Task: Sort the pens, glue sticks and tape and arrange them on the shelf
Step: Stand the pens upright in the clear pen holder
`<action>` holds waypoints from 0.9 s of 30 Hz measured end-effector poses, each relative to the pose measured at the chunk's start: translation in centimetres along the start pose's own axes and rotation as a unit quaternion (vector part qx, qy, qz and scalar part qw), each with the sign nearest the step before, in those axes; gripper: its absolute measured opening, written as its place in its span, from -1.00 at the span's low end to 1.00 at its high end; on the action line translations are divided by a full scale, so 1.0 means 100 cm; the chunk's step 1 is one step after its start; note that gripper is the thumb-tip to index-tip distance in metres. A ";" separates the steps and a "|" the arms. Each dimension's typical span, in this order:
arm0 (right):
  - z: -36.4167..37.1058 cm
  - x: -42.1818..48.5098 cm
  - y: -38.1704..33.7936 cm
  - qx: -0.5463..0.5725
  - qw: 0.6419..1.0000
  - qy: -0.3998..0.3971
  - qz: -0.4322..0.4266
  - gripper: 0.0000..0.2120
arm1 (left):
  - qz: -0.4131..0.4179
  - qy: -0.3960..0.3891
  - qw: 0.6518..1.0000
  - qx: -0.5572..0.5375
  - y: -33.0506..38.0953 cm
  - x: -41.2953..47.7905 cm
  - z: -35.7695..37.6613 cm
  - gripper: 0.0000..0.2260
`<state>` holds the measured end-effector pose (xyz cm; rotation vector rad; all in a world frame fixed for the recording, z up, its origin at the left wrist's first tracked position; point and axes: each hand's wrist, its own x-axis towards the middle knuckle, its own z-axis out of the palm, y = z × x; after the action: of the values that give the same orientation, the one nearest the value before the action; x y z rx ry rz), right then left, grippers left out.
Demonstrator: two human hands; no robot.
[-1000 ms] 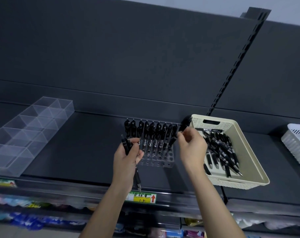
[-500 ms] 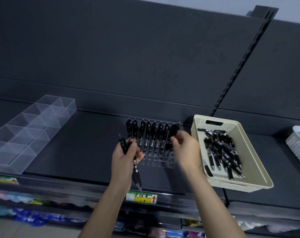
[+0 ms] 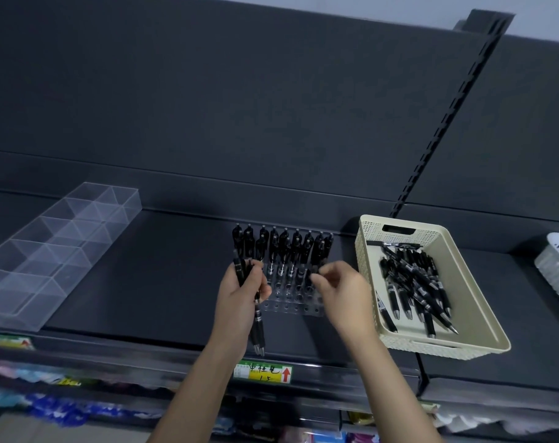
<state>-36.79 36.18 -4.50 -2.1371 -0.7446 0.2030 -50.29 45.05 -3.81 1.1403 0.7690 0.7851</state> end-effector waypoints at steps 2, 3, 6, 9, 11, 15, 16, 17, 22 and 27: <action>-0.002 -0.013 -0.008 0.049 0.994 -0.097 0.006 -0.97 | 0.013 -0.009 1.000 0.023 -0.002 0.001 0.004 -0.90; 0.000 -0.018 -0.012 0.082 0.985 -0.151 0.003 -0.98 | 0.014 -0.015 0.999 0.028 -0.003 0.000 0.006 -0.89; 0.007 -0.027 -0.019 0.142 0.968 -0.206 -0.019 -0.85 | 0.012 -0.037 0.999 0.021 -0.005 -0.001 0.016 -0.87; 0.009 -0.029 -0.016 0.111 0.976 -0.181 -0.053 -0.70 | 0.008 -0.065 0.998 0.020 -0.005 -0.004 0.022 -0.88; 0.003 -0.030 -0.014 0.066 0.984 -0.151 -0.071 -0.73 | 0.017 -0.069 0.997 0.031 -0.007 -0.004 0.023 -0.87; -0.018 -0.013 -0.007 0.006 0.999 -0.018 -0.043 -0.80 | 0.009 -0.031 0.998 0.045 -0.009 0.002 0.019 -0.88; -0.022 -0.005 -0.005 0.015 0.999 0.019 -0.028 -0.80 | 0.006 -0.022 0.998 0.061 -0.008 0.003 0.018 -0.90; -0.025 0.002 -0.004 0.021 0.999 0.048 -0.016 -0.80 | 0.002 -0.015 0.997 0.075 -0.009 0.005 0.017 -0.87; -0.026 0.025 0.002 0.005 0.995 0.095 0.018 -0.89 | -0.027 0.007 0.999 0.028 -0.005 0.008 0.017 -0.75; -0.011 0.027 0.009 -0.040 0.997 0.061 -0.007 -0.87 | -0.014 0.022 0.999 0.028 -0.002 0.009 0.011 -0.82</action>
<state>-33.80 36.53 -4.15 -2.1972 -0.7067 0.0363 -48.87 45.23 -3.86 1.1629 0.8466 0.7716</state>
